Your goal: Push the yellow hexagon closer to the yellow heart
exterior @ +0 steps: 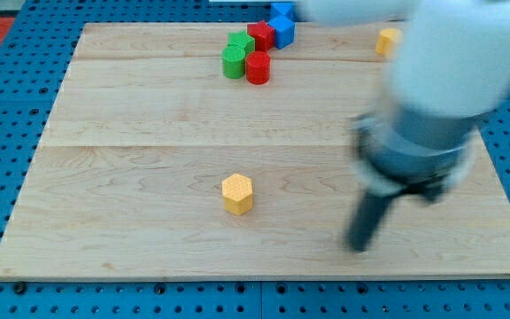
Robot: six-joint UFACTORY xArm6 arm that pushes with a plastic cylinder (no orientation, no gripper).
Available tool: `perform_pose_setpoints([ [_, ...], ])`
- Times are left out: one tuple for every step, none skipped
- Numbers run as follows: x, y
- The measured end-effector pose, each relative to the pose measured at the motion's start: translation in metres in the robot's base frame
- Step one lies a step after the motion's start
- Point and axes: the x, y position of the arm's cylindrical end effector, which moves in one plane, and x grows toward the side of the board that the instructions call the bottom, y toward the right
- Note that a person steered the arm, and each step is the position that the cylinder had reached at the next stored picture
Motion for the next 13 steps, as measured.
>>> perform_pose_setpoints([
  [0.007,-0.053],
  [-0.037,-0.055],
  [-0.05,-0.094],
  [-0.066,-0.098],
  [-0.109,-0.083],
  [-0.18,-0.057],
  [-0.149,-0.073],
  [-0.191,-0.111],
  [-0.23,-0.043],
  [-0.252,0.044],
  [-0.276,0.081],
  [-0.3,0.093],
  [-0.327,0.093],
])
